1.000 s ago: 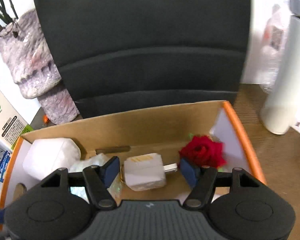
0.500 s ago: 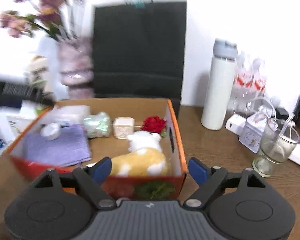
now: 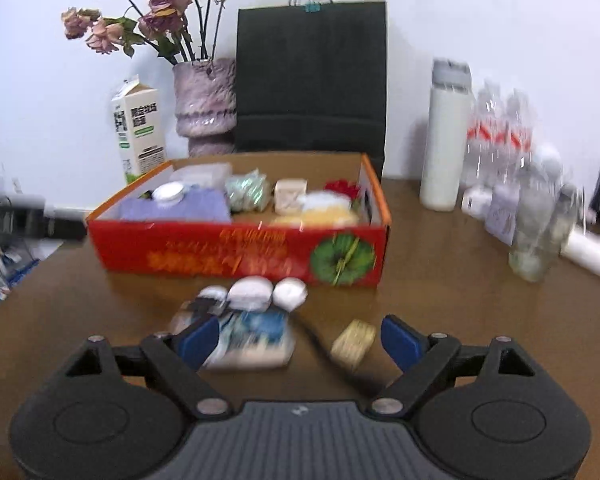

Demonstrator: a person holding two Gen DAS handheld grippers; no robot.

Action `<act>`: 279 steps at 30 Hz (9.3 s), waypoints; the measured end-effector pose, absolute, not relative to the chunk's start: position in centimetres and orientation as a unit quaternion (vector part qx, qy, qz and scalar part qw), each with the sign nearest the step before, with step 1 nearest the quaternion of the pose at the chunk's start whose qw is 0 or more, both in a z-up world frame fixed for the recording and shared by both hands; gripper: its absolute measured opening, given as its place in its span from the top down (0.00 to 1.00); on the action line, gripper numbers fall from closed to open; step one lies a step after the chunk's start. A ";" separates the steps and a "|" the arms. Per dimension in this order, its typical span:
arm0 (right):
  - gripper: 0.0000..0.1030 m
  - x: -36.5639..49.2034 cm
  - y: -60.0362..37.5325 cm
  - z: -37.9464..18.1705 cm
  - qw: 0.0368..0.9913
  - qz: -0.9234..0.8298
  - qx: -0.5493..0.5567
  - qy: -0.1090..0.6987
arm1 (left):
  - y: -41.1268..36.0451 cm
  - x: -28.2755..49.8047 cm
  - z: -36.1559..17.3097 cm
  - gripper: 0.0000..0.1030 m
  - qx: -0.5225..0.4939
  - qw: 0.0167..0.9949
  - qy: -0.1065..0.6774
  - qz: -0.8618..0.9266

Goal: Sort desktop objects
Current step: 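Withdraw both grippers from the box back over the table, then grasp the blue packet with the left gripper while the right grasps the beige block, then carry the packet and block into the box and release both, then move the right gripper to the black cables and grasp them, then lift the cables with the right gripper while the left grasps a white puck, then carry the cables and puck over the box and release both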

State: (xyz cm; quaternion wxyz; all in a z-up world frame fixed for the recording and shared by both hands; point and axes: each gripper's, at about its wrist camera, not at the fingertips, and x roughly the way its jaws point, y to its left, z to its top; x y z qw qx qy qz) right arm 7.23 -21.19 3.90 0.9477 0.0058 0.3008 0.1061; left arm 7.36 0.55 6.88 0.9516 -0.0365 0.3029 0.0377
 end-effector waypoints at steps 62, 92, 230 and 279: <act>0.12 3.4 -22.4 0.0 0.936 0.117 0.042 0.330 | -1.3 3.1 0.4 0.00 0.011 0.944 0.329 -0.005; 0.46 13.9 -26.9 0.0 0.924 0.115 0.060 0.360 | -10.5 11.6 0.6 0.85 0.063 0.928 0.332 -0.159; 0.94 13.5 -28.8 2.4 0.948 0.110 0.084 0.287 | -7.0 15.2 0.7 0.23 0.012 0.951 0.304 -0.059; 1.00 7.0 -25.2 6.6 0.988 0.076 -0.020 0.131 | -1.2 7.6 8.1 0.72 -0.024 0.969 0.245 -0.033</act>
